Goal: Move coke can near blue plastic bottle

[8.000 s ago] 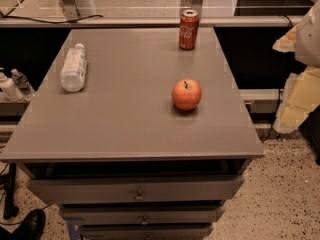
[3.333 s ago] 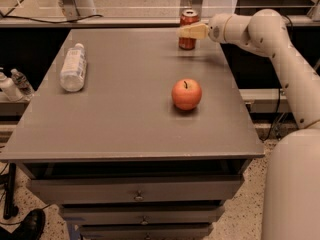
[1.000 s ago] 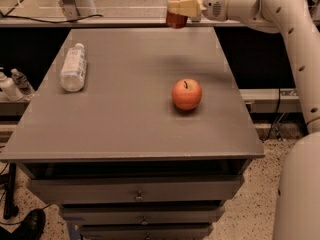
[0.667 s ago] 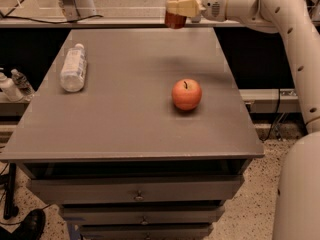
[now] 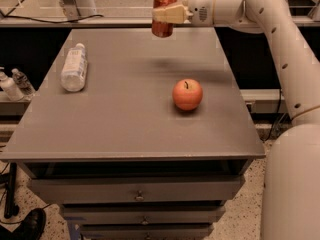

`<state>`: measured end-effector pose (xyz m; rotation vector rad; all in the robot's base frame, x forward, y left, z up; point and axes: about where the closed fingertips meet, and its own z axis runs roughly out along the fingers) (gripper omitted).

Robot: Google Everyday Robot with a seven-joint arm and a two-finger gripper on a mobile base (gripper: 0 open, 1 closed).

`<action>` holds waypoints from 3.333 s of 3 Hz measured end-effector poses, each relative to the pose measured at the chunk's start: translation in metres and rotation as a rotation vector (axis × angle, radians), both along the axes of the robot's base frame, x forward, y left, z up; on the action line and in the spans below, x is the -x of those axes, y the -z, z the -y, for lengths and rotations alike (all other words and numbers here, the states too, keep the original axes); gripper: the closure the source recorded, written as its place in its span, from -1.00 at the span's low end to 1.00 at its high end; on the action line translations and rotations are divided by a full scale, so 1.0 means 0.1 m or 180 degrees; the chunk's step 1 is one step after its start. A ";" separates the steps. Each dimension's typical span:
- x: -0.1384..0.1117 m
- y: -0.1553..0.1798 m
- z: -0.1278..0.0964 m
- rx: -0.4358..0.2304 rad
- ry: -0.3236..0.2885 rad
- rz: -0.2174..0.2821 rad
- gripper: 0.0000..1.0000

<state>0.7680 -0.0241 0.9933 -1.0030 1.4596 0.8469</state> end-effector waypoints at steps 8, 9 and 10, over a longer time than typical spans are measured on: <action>0.87 0.75 -1.91 0.0470 -0.0824 -0.0103 1.00; 0.94 0.82 -1.99 0.0452 -0.0879 -0.0183 0.66; 0.97 0.86 -2.03 0.0441 -0.0911 -0.0217 0.19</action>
Offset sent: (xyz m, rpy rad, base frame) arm -0.1084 0.1194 -0.0323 -0.1327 0.0997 0.2249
